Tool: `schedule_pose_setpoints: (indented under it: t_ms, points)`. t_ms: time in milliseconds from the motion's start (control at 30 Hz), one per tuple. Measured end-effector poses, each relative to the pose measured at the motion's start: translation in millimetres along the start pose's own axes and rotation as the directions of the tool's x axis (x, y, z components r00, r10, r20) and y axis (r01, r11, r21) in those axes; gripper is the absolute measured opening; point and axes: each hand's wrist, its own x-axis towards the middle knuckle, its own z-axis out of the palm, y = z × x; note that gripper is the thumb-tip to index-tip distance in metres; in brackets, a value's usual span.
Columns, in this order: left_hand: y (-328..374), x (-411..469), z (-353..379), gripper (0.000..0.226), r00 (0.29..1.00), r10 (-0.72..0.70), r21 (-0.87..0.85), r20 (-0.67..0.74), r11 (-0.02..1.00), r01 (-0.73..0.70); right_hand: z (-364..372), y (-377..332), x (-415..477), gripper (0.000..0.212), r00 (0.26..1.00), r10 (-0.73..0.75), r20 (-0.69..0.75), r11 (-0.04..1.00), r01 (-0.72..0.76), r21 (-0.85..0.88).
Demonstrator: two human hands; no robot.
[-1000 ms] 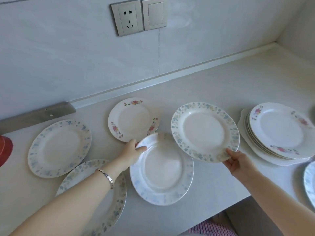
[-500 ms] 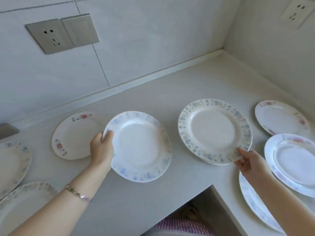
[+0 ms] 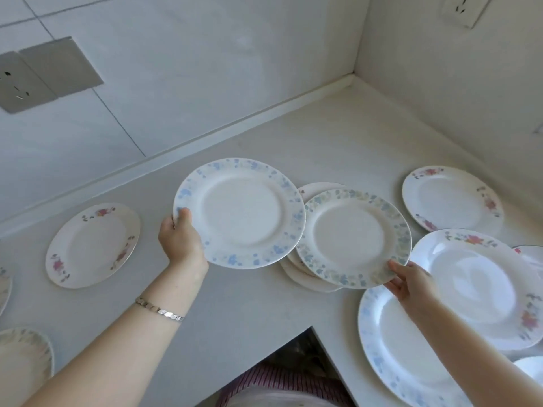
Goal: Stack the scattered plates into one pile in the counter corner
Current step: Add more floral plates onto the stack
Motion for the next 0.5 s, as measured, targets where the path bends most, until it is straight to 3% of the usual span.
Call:
schedule_pose_setpoints:
  t_ms: [133,300,400,500]
  points:
    - [-2,0,10,0.029,1.0,0.005,0.029,-0.002,1.0,-0.005,9,6,-5,0.015,0.997,-0.03,-0.077,0.997,0.025,-0.068]
    - [0,9,18,0.029,1.0,0.012,0.04,0.023,0.999,-0.013,21,7,-3,0.009,0.967,-0.177,-0.182,0.956,0.125,-0.265]
    - [0,14,20,0.029,0.999,0.007,0.046,0.043,0.999,-0.009,24,9,2,0.009,0.945,-0.246,-0.217,0.87,0.117,-0.479]
    - [1,19,22,0.028,0.998,-0.009,0.045,0.066,0.999,0.006,29,10,6,0.018,0.943,-0.296,-0.152,0.72,0.116,-0.684]
